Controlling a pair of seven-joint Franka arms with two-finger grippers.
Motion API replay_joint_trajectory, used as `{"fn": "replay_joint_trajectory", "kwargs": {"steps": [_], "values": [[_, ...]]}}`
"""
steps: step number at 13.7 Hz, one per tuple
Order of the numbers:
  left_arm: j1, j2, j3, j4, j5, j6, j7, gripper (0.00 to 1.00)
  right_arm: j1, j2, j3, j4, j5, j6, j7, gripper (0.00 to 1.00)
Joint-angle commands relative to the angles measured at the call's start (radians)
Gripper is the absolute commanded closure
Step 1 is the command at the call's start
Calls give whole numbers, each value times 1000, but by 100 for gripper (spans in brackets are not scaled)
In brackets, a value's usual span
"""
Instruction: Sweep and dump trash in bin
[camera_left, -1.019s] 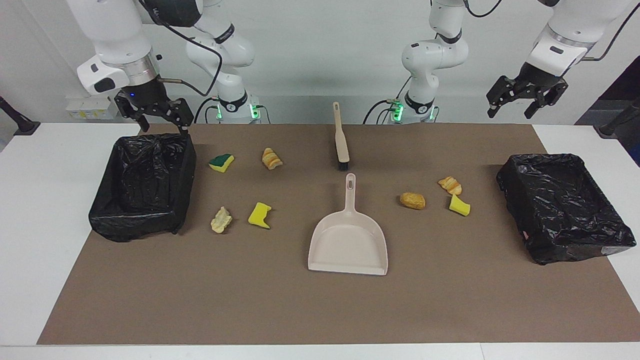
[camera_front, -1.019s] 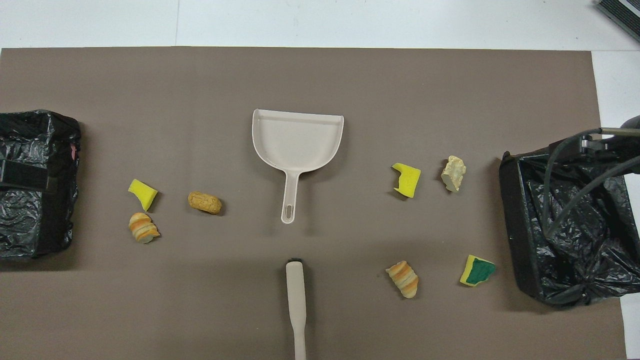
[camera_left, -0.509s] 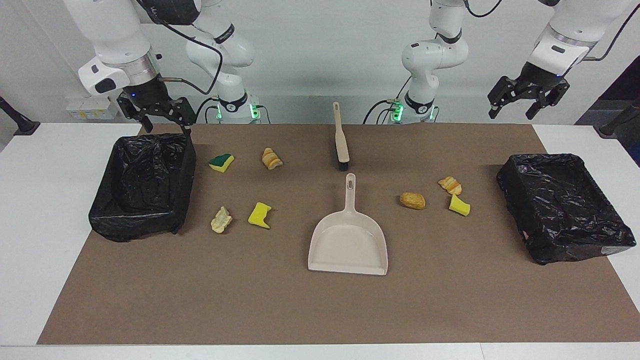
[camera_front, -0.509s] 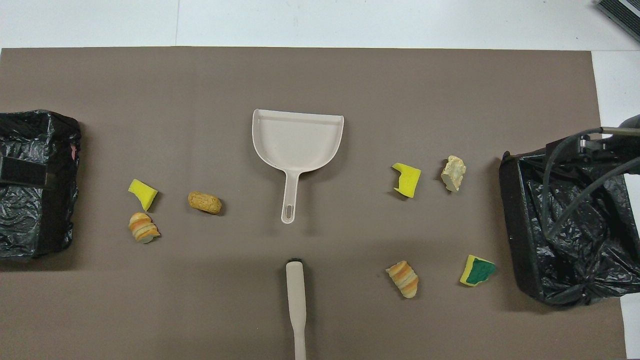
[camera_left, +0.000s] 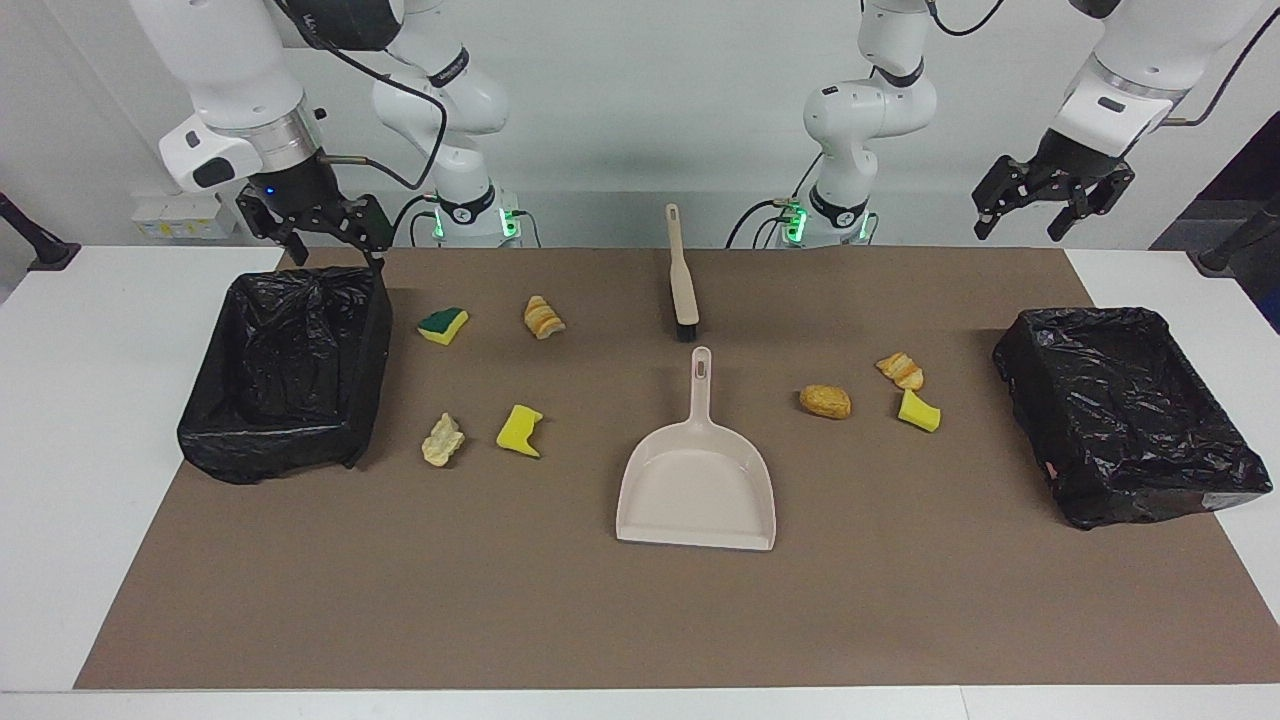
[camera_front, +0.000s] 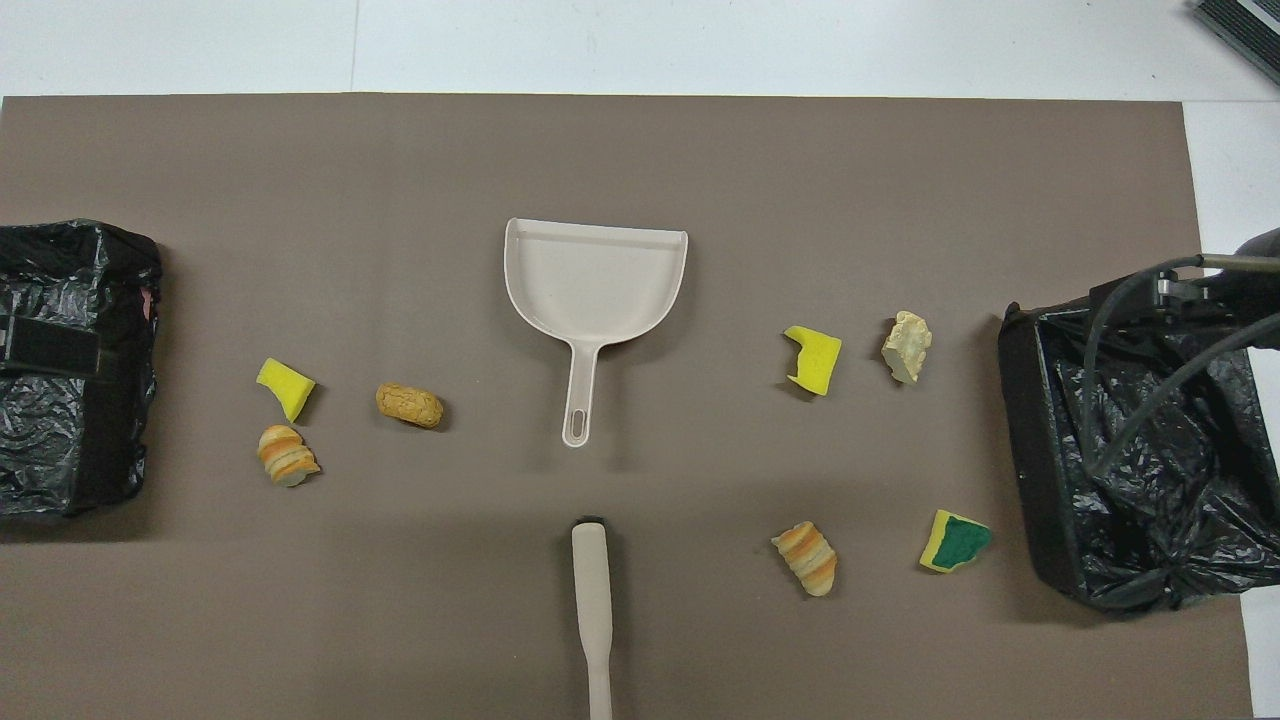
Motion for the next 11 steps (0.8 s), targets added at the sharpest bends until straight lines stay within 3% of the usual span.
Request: {"fn": "replay_joint_trajectory", "kwargs": {"steps": [1,11], "values": [[11,-26,-6,-32,-15,8,-3,0,0,-5,-2,-5,17,-6,-22,0],[3,-57,-6,-75,-16,-6,0,0,6,-10,6,-11,1,0,-7,0]]}}
